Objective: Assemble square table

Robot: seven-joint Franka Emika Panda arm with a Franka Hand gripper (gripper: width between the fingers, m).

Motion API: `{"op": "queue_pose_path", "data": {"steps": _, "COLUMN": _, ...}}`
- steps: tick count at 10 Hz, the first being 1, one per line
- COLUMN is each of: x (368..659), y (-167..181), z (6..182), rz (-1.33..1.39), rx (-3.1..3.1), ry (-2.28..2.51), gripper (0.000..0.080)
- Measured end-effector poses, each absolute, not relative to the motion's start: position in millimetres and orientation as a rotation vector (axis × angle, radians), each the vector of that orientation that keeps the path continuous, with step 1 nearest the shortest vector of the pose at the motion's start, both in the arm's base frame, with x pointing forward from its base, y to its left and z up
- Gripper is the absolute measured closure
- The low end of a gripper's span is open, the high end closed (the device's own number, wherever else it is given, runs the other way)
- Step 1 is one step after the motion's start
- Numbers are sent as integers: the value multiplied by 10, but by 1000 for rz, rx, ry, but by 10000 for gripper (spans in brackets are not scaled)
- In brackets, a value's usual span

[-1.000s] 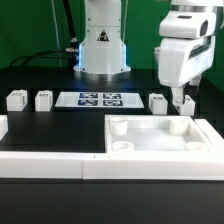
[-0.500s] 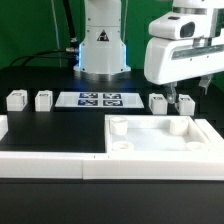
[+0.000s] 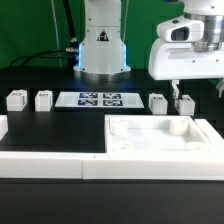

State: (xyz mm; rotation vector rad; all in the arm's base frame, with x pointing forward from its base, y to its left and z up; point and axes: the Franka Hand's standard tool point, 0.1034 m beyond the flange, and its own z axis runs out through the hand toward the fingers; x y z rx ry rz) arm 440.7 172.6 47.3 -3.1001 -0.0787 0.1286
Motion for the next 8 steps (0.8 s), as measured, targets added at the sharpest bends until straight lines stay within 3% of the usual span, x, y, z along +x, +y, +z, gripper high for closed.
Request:
{"op": "queue_pose_path", "data": {"steps": 3, "x": 4375, "y": 1717, "z": 461, "rz": 169, "rx": -3101, "ry": -72, "gripper": 150}}
{"op": "queue_pose_path", "data": {"steps": 5, "x": 4103, "y": 1731, "z": 422, "rz": 487, "rx": -3090, "ry": 8, "gripper": 150}}
{"op": "queue_pose_path", "data": {"steps": 8, "x": 4043, "y": 1770, "z": 366, "rz": 733, "rx": -3040, "ry": 39, "gripper": 150}}
